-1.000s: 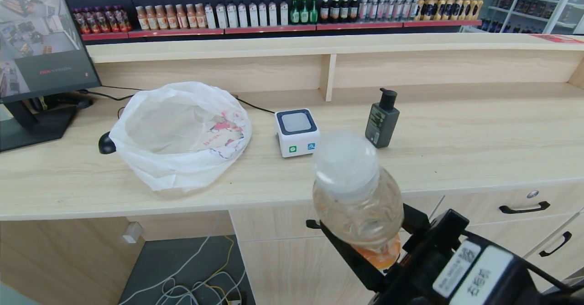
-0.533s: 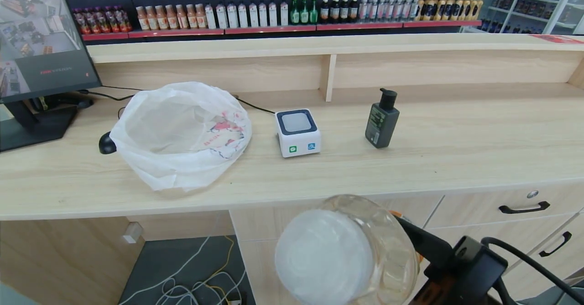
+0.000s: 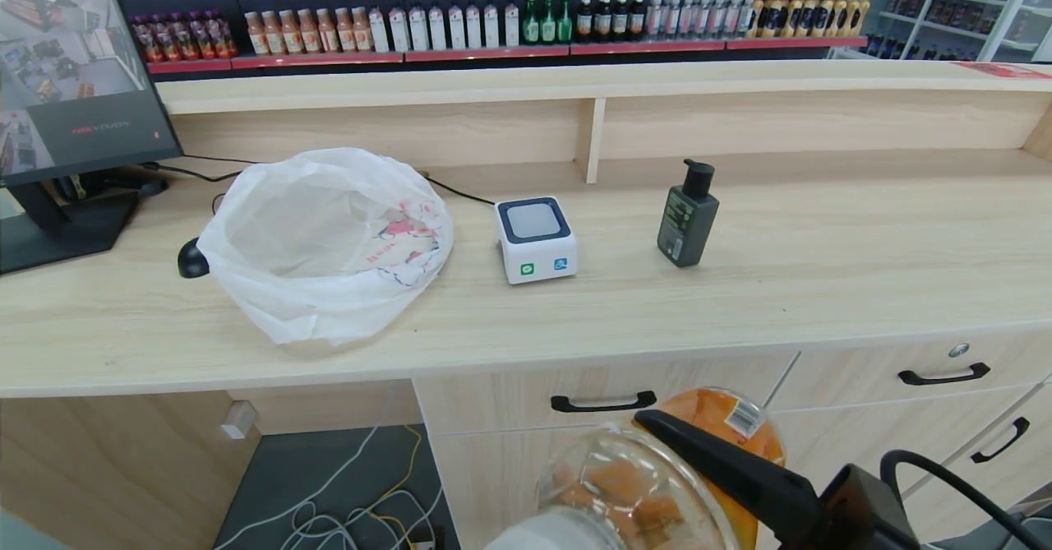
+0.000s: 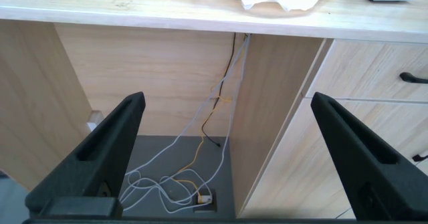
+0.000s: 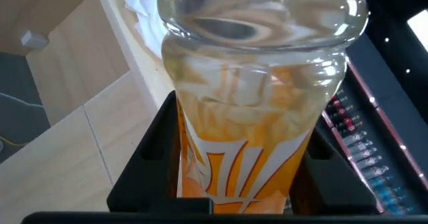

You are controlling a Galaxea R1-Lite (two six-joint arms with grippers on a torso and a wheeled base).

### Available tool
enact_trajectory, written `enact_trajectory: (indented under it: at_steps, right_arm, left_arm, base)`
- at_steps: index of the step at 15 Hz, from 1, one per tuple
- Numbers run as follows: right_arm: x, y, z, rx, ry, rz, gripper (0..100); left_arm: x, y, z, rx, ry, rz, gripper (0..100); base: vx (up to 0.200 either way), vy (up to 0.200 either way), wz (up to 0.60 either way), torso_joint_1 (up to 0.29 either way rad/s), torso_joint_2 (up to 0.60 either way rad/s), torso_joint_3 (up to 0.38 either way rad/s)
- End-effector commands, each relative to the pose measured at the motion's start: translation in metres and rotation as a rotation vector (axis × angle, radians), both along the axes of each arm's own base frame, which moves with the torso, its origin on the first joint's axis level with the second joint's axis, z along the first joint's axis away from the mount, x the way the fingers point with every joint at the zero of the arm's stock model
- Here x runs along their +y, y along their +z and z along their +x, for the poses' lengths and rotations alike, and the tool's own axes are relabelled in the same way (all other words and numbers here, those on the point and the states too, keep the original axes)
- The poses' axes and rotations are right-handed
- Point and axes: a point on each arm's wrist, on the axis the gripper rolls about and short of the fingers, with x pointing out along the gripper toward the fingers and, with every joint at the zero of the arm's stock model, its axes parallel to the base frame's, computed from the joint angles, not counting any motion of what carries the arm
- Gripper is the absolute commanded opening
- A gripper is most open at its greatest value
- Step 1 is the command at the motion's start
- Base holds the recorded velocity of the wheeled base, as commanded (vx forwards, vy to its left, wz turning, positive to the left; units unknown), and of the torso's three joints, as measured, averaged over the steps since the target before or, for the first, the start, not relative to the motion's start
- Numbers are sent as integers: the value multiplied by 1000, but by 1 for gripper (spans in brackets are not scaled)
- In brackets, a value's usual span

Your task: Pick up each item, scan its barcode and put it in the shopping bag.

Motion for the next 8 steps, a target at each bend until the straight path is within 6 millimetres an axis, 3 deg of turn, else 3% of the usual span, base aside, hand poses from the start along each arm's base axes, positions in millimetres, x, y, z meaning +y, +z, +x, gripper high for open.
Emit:
enact_trajectory:
  at_steps: [1,3,8]
  right_arm:
    - [6,0,3,-62,42,-41,0]
    - [8,-2,12,-103,65,-74,0]
    - [49,4,29,-210,136,-81,0]
  left_arm:
    - [0,0,0,0,1,0,100]
    - [0,0,0,0,1,0,100]
    - [0,0,0,0,1,0,100]
  base:
    - [0,0,0,0,0,0]
    - [0,0,0,0,0,0]
    - [0,0,0,0,0,0]
